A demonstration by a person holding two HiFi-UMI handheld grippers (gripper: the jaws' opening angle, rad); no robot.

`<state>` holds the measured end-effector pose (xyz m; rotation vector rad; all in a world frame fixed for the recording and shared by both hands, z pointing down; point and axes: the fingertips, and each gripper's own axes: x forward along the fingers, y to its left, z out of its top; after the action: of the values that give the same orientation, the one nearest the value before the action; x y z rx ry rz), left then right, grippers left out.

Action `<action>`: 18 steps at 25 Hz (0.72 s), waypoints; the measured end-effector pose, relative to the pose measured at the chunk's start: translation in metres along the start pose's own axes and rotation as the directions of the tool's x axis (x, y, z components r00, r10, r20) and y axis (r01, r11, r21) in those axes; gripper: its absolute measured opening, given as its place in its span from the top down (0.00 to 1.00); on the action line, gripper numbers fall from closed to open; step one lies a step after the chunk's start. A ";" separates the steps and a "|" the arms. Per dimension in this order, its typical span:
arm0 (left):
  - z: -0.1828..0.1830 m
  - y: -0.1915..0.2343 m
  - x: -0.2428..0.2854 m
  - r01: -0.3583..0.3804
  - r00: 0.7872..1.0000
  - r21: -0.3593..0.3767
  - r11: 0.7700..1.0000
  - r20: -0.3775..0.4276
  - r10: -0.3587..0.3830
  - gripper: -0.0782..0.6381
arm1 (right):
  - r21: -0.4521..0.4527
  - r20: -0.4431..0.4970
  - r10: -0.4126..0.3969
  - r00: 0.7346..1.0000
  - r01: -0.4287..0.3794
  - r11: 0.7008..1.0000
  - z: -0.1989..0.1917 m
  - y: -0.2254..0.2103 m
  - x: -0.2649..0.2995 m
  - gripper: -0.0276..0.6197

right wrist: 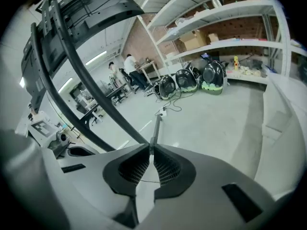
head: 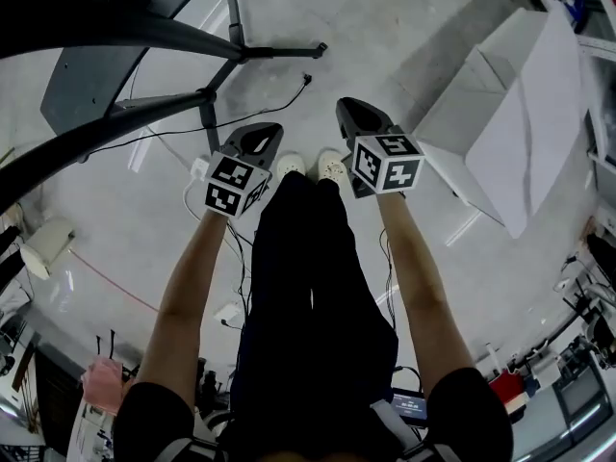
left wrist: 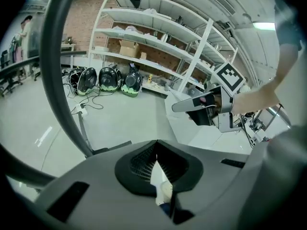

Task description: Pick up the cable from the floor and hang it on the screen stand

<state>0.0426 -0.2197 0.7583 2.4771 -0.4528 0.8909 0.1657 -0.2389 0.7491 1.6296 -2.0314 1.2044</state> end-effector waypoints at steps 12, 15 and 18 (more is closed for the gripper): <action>-0.057 0.045 0.093 -0.106 0.994 -0.068 0.992 -0.006 0.106 0.88 | 0.106 0.003 0.039 0.999 -0.039 0.994 -0.061 -0.046 0.099 0.91; -0.067 0.055 0.111 -0.121 0.993 -0.089 0.989 -0.005 0.121 0.88 | 0.079 0.015 0.042 0.999 -0.044 0.996 -0.066 -0.062 0.112 0.91; -0.077 0.063 0.126 -0.131 0.991 -0.100 0.986 -0.007 0.131 0.88 | 0.052 0.027 0.049 0.998 -0.050 0.997 -0.071 -0.077 0.125 0.91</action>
<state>0.0677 -0.2502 0.9143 2.3773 -0.6508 0.8969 0.1741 -0.2721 0.9083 1.6356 -2.0841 1.2702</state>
